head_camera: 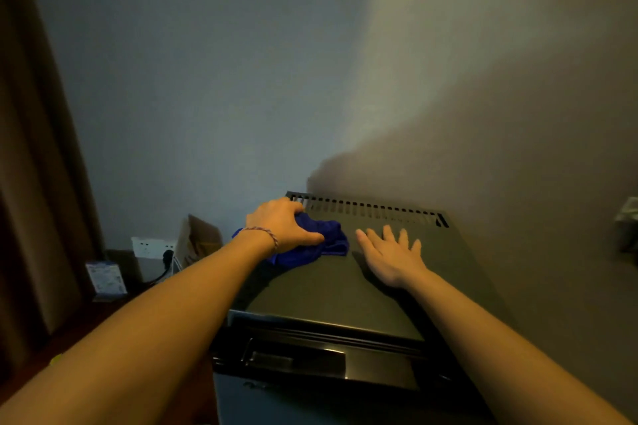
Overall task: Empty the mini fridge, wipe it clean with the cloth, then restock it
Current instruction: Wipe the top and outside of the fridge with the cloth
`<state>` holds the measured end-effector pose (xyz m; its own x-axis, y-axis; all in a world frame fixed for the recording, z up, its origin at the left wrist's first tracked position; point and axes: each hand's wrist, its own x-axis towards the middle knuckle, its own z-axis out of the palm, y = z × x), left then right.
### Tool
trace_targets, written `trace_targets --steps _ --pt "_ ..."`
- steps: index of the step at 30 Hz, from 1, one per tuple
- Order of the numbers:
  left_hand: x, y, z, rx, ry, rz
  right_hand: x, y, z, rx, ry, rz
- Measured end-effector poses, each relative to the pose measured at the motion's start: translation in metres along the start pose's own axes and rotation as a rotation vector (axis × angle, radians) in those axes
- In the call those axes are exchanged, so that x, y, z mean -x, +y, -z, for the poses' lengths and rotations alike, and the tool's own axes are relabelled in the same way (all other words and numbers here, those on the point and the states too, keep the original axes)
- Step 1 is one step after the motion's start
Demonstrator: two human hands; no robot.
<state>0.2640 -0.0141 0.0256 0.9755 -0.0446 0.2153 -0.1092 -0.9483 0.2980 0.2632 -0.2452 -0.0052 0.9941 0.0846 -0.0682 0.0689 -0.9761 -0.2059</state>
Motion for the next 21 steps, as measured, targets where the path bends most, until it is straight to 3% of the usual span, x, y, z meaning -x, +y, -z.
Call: trace_targets --steps 4,9,15,21 --pt "0.008 -0.046 0.009 0.149 0.02 0.116 0.012 -0.037 -0.004 0.007 -0.052 -0.009" --pt "0.02 -0.078 -0.008 0.632 0.044 0.279 0.019 -0.08 -0.012 0.087 -0.074 -0.077" --pt "0.014 -0.078 -0.015 0.652 0.054 0.05 0.015 -0.13 -0.026 0.077 -0.062 -0.044" --pt "0.01 -0.085 -0.027 0.726 0.003 0.063 0.011 -0.134 -0.027 0.039 -0.046 -0.035"
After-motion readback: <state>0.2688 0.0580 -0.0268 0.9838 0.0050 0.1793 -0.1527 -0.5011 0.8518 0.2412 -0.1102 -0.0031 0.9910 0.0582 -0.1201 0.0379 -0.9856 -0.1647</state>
